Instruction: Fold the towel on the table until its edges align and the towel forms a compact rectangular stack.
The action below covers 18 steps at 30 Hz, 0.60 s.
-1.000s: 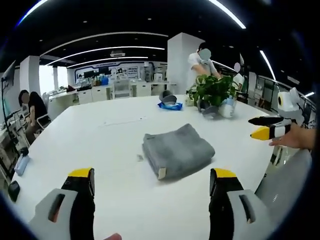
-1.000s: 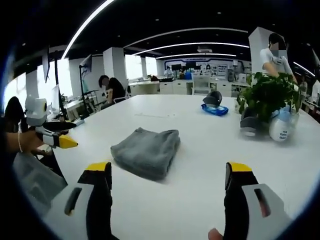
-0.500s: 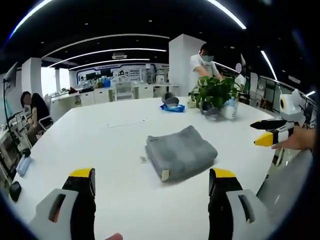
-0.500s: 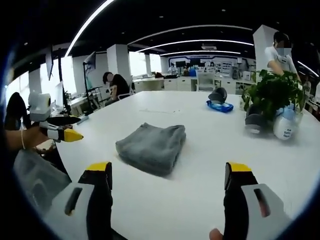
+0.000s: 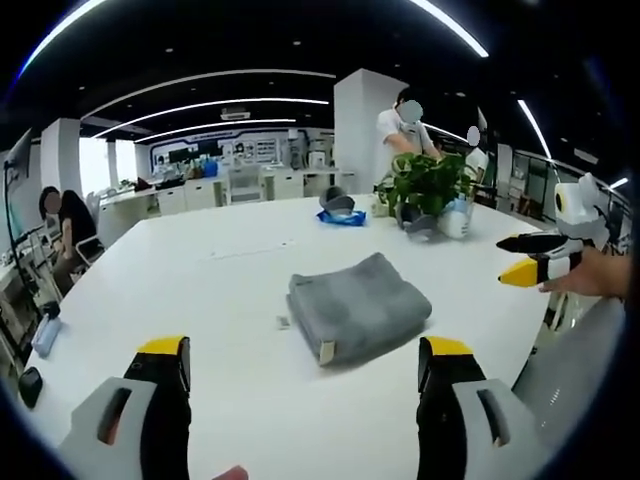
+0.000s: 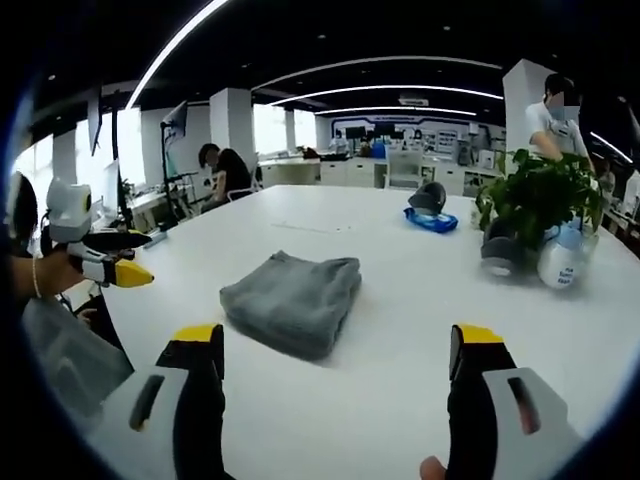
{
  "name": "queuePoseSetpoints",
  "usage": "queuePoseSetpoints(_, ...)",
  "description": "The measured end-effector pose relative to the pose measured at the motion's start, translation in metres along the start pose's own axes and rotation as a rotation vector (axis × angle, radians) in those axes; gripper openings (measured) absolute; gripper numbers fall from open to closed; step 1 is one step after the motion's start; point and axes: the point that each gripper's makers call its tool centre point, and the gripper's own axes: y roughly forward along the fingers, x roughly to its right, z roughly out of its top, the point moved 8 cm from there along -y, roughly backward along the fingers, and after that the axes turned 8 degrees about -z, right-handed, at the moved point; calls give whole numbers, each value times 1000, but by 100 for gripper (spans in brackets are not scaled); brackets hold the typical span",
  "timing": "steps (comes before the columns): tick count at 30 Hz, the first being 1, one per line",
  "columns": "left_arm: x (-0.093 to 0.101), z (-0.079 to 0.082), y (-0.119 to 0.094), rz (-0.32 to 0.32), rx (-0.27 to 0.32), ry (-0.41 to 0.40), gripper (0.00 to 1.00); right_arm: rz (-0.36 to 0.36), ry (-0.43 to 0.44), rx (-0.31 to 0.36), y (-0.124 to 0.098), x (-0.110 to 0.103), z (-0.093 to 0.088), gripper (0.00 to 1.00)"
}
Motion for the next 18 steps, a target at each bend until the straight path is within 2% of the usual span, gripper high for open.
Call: queuePoseSetpoints(18,4,1,0,-13,-5,22,97,-17,-27,25,-3,1,3,92)
